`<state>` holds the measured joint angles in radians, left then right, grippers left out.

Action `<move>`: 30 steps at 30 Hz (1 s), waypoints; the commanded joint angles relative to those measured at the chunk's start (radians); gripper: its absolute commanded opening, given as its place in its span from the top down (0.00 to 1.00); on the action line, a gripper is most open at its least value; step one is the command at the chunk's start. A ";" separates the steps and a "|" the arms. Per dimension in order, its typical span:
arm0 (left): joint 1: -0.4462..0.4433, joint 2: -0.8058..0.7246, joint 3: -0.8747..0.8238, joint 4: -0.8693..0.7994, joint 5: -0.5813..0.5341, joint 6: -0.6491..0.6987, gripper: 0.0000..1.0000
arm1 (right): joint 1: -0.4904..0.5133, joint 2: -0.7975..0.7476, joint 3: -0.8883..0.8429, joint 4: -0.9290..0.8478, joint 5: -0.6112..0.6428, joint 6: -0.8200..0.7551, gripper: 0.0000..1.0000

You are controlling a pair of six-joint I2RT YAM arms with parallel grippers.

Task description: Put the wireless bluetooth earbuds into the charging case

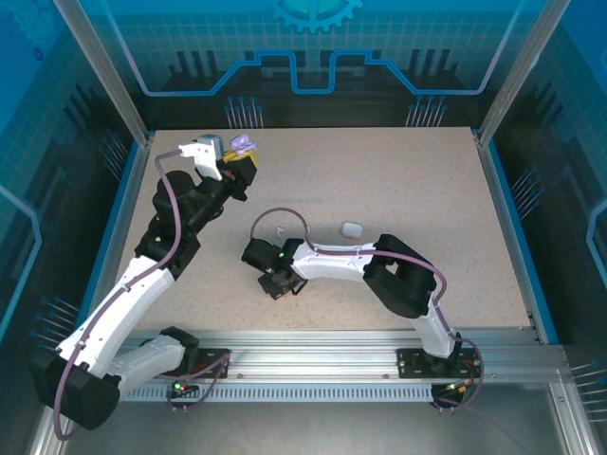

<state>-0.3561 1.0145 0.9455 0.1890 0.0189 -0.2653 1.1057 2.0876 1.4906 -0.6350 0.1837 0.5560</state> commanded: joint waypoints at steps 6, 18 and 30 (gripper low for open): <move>0.009 -0.007 0.000 0.036 0.018 -0.037 1.00 | 0.018 -0.052 -0.026 0.023 -0.006 0.021 0.89; 0.009 -0.017 -0.018 0.031 0.042 -0.038 1.00 | 0.014 -0.084 -0.038 0.000 0.043 -0.022 0.90; 0.010 -0.022 -0.023 0.032 0.058 -0.050 1.00 | 0.015 -0.111 -0.019 -0.018 0.021 0.075 0.66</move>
<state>-0.3561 1.0134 0.9375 0.1921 0.0532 -0.2916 1.1072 2.0323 1.4670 -0.6350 0.2024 0.5877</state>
